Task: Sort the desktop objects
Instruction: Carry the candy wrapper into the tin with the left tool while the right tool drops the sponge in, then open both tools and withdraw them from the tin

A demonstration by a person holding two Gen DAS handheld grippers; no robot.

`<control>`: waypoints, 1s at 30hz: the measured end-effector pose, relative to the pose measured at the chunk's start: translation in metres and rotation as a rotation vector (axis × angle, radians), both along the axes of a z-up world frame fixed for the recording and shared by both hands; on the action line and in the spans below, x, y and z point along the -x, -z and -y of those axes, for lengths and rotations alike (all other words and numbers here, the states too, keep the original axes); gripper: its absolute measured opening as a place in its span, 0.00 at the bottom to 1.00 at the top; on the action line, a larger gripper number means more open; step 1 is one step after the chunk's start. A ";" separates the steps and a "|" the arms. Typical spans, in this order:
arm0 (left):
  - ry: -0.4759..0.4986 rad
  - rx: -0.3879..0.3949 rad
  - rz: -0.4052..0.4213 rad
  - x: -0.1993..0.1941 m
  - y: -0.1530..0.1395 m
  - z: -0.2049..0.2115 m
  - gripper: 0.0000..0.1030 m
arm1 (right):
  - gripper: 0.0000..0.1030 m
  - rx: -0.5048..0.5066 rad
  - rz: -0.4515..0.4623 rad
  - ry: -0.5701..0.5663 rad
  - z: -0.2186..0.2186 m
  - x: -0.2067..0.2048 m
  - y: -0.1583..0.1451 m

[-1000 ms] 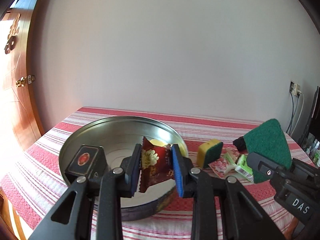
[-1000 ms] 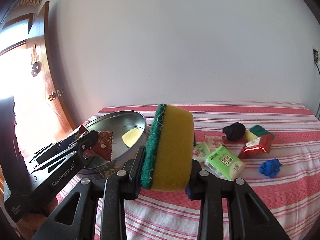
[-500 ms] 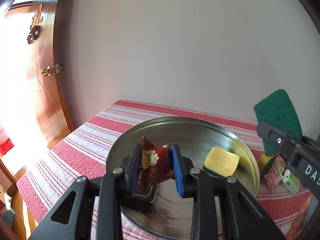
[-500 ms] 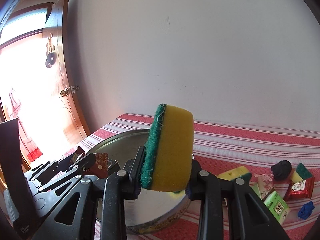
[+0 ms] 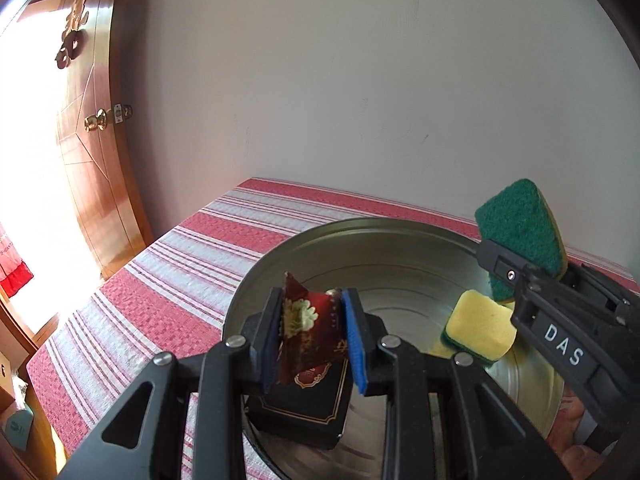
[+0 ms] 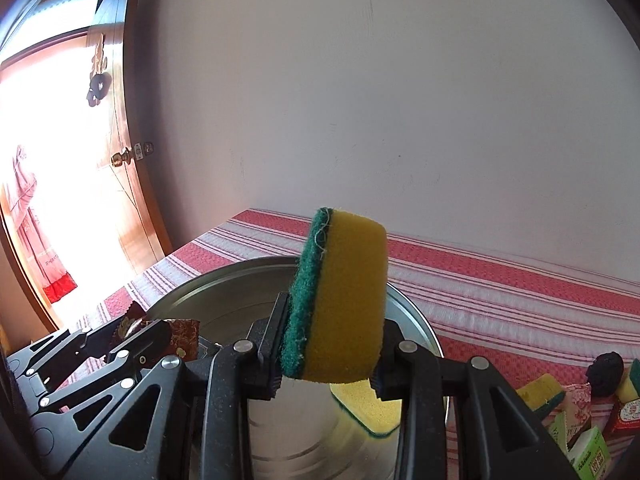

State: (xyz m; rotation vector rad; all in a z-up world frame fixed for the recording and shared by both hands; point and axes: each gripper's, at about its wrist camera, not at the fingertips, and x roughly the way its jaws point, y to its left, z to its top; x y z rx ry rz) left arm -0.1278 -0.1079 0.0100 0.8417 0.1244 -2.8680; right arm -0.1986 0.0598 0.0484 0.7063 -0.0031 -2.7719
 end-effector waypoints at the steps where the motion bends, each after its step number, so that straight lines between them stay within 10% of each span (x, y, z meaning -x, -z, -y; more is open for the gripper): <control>1: -0.002 0.000 0.004 0.001 0.001 0.000 0.27 | 0.35 0.001 0.007 -0.001 0.000 0.003 0.003; 8: -0.007 0.023 0.014 0.008 0.004 -0.008 0.29 | 0.52 0.052 -0.012 -0.017 -0.014 0.004 0.012; 13: -0.031 0.040 -0.021 0.002 0.000 -0.011 0.70 | 0.58 0.068 -0.069 -0.016 -0.019 -0.009 0.007; 23: -0.077 0.056 -0.058 -0.010 -0.006 -0.010 0.91 | 0.93 0.084 -0.224 0.092 -0.034 -0.044 -0.005; 30: -0.064 0.081 -0.093 -0.023 -0.013 -0.023 0.96 | 0.99 0.052 -0.269 0.196 -0.049 -0.055 -0.010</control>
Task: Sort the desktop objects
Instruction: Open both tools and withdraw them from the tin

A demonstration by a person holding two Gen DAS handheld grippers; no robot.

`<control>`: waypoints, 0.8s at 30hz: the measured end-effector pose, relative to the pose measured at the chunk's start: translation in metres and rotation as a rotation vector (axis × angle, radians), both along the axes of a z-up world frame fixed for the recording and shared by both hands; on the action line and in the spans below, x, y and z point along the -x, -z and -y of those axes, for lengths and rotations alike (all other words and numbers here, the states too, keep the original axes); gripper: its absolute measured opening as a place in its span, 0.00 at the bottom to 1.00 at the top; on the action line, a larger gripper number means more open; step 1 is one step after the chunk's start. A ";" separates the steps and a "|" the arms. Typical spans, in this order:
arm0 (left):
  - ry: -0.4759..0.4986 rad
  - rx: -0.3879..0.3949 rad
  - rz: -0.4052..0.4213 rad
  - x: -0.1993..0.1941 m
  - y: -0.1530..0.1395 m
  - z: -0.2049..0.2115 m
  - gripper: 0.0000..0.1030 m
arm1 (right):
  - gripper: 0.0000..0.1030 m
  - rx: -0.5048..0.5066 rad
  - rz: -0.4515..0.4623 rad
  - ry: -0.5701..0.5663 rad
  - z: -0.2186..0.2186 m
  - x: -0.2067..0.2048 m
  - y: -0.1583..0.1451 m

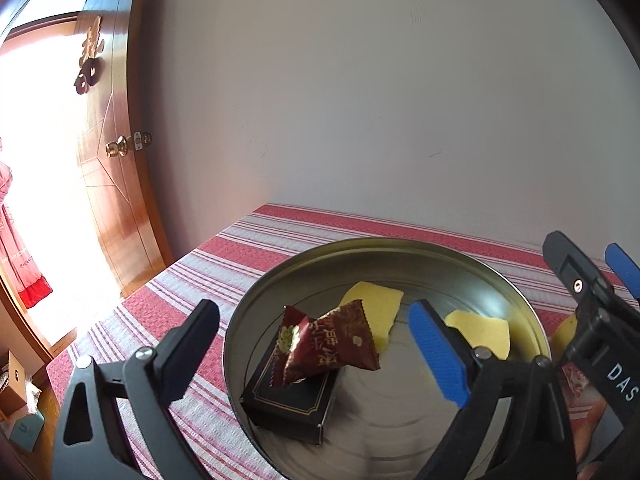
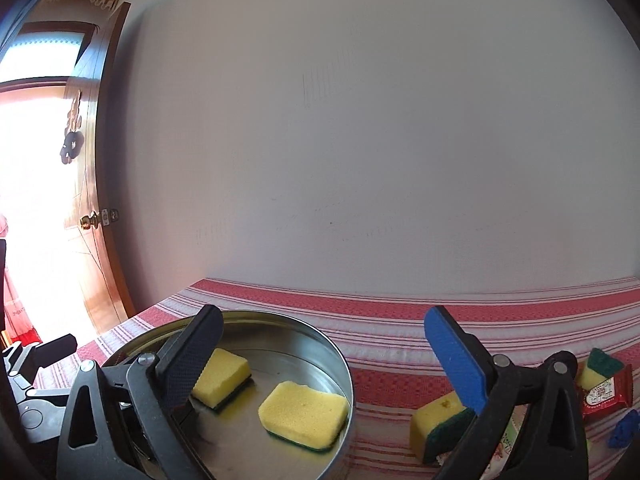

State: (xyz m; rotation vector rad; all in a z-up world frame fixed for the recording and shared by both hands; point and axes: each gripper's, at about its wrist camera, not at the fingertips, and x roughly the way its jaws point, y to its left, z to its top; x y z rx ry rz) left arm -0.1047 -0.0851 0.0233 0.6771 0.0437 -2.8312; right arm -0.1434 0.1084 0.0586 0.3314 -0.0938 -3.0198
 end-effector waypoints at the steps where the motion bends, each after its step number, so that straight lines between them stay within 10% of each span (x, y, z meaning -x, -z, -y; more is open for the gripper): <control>1: 0.001 0.006 -0.008 -0.001 0.000 -0.002 0.97 | 0.99 -0.009 0.002 0.004 -0.001 0.000 0.001; 24: 0.175 0.097 -0.026 -0.035 0.013 -0.103 0.97 | 0.99 -0.011 -0.029 0.106 -0.087 -0.052 0.016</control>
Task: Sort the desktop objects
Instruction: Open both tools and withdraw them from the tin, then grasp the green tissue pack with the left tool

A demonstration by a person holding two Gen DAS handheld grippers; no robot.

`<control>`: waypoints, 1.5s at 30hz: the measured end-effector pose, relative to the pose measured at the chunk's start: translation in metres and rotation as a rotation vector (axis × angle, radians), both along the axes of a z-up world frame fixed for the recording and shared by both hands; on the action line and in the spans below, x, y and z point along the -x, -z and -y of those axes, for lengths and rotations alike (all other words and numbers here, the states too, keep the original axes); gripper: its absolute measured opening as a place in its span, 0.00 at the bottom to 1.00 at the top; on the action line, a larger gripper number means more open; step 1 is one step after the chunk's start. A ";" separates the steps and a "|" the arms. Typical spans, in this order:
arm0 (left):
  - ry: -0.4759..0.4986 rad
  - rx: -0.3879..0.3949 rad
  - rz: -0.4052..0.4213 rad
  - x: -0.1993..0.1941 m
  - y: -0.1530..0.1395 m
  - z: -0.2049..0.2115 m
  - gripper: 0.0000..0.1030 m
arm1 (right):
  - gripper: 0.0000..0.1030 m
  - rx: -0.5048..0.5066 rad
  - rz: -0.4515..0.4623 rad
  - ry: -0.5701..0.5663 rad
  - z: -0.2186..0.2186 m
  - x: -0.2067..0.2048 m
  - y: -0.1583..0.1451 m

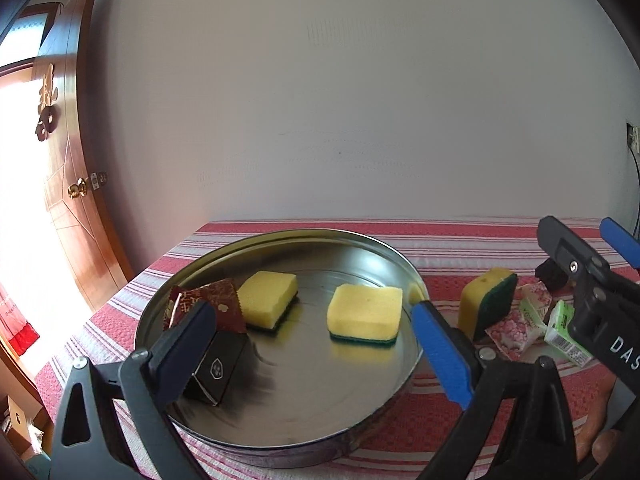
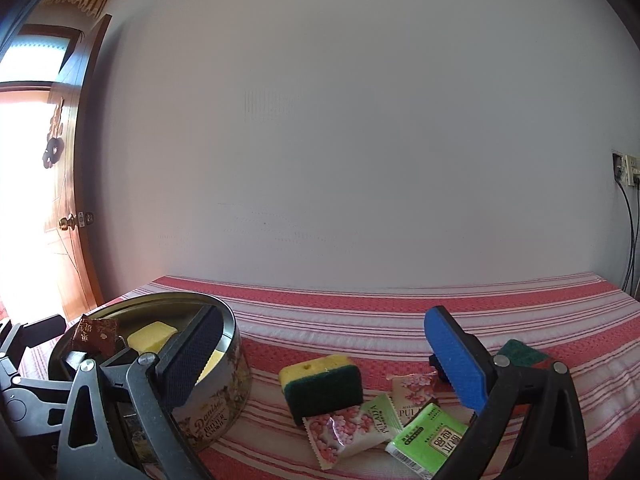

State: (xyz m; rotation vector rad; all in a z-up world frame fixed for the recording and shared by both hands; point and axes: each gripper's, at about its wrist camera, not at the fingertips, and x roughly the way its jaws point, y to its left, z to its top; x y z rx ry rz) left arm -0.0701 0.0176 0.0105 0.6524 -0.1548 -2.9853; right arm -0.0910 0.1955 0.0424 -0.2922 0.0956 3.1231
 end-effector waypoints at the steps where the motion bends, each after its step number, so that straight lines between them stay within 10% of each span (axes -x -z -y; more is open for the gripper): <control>1: 0.011 0.002 -0.001 -0.001 0.000 -0.004 0.97 | 0.99 0.003 0.004 0.004 -0.003 -0.001 0.000; 25: 0.350 -0.032 0.122 -0.020 0.015 -0.116 0.97 | 0.99 -0.098 0.011 0.272 -0.121 -0.054 0.003; 34: 0.430 -0.064 0.213 -0.008 0.025 -0.147 0.97 | 0.99 0.028 0.023 0.339 -0.175 -0.068 0.004; 45: 0.536 0.094 0.301 0.015 0.041 -0.222 0.95 | 0.99 0.161 0.058 0.366 -0.209 -0.071 0.015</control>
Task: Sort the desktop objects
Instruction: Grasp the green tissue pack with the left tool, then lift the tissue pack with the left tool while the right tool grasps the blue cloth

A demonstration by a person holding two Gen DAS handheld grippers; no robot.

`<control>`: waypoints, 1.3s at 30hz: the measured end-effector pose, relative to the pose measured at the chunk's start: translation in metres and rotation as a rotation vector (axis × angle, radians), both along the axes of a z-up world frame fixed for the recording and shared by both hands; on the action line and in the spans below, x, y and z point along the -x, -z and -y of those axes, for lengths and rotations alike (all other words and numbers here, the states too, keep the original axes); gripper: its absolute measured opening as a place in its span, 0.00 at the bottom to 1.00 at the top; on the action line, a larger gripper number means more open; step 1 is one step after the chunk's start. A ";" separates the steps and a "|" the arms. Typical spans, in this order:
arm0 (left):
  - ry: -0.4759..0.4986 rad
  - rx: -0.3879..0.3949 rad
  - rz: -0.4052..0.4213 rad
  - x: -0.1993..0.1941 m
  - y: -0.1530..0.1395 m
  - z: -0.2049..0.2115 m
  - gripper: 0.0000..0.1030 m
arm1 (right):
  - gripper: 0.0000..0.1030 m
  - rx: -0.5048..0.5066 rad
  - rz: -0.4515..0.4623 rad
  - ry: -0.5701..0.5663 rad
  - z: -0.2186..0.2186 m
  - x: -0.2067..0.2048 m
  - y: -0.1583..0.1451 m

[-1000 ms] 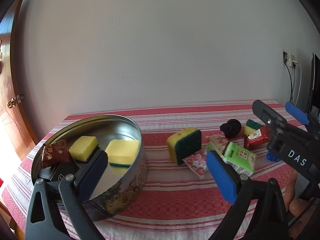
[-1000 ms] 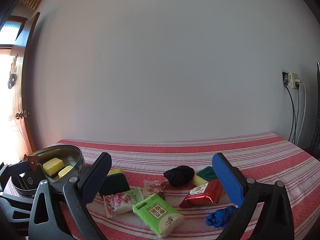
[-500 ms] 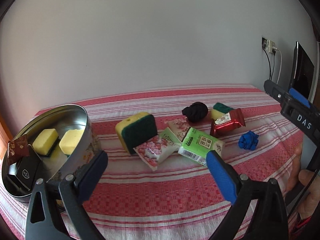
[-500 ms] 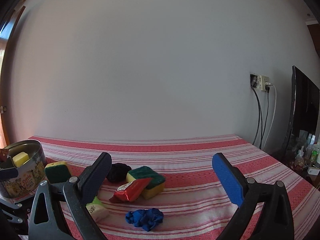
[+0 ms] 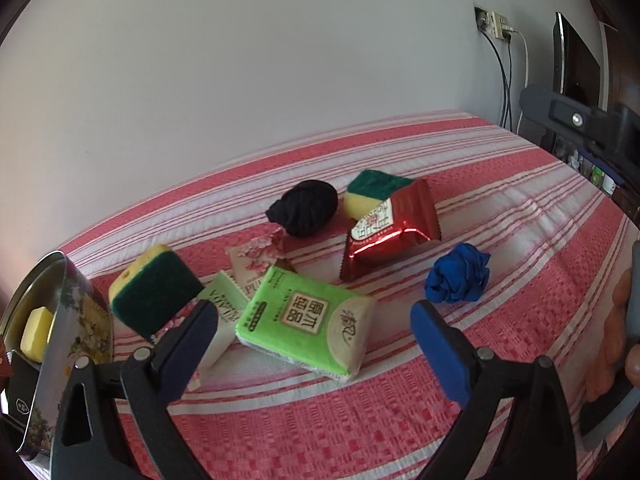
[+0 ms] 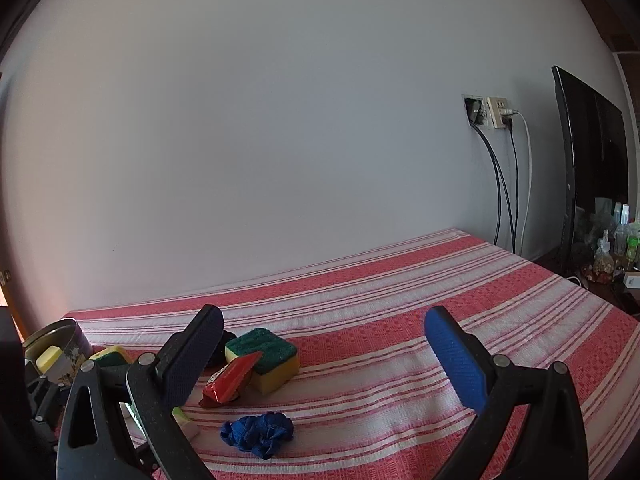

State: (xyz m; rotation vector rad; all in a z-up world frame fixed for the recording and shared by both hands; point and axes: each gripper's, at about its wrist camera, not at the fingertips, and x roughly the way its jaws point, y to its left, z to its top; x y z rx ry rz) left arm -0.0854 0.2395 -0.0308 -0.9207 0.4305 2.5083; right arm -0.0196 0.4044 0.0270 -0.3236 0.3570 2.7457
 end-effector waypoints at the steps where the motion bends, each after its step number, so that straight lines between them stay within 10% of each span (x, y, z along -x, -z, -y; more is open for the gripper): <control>1: 0.003 0.004 0.015 0.005 0.002 -0.003 0.95 | 0.99 0.021 -0.002 0.001 -0.004 0.000 0.002; 18: 0.078 -0.094 0.193 0.024 0.015 0.003 0.74 | 0.99 0.138 0.059 -0.040 -0.017 0.008 0.018; 32: -0.049 -0.396 -0.060 0.002 -0.024 0.061 0.74 | 0.99 0.174 0.123 -0.083 -0.018 0.017 0.025; 39: -0.042 -0.402 -0.099 0.000 -0.029 0.064 0.74 | 0.99 0.169 0.365 -0.204 0.004 0.035 0.043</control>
